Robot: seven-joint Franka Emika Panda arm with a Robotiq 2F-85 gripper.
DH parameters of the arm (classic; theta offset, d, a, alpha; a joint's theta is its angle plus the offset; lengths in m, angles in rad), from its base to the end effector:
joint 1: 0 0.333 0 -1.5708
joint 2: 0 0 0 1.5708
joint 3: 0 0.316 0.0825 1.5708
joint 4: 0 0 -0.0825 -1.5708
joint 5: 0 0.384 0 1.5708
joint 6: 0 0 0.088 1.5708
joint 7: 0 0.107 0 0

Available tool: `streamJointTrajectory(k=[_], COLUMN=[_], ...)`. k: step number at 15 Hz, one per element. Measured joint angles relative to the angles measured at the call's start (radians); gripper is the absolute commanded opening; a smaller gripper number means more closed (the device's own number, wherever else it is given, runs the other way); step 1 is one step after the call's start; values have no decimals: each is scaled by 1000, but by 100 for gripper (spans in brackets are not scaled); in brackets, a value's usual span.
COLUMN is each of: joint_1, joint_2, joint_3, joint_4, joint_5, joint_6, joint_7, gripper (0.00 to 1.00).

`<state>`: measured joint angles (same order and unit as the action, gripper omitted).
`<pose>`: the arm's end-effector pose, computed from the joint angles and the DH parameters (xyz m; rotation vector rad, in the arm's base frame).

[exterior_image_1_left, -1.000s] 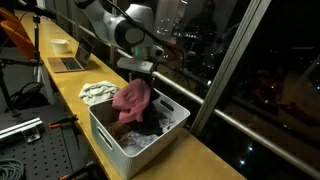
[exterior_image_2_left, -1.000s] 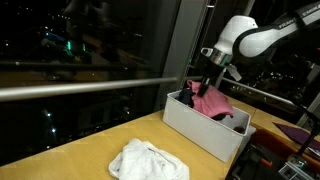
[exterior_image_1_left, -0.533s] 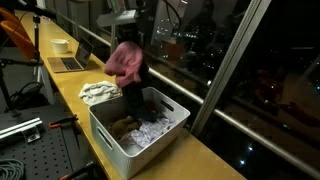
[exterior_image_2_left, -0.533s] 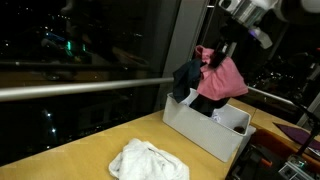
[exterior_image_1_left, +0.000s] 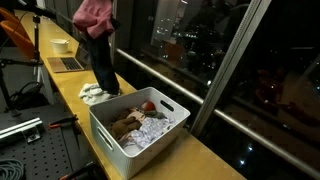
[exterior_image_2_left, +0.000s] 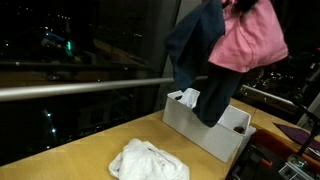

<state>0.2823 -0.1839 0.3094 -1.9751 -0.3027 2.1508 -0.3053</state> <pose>0.4476 0.2996 0.5837 2.4460 1.3750 0.5560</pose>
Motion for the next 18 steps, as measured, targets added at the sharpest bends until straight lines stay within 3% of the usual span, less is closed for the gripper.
streamJointTrajectory(k=[2,7,17,18], joint_1=[42,91,-9,-17], joint_2=[45,208,364,372], joint_3=[38,73,39,39], joint_4=[93,227,188,179], joint_5=[46,135,363,376], joint_6=[-52,-47,52,60], joint_7=[0,-20,-212,-223], gripper=[0,0,0,14])
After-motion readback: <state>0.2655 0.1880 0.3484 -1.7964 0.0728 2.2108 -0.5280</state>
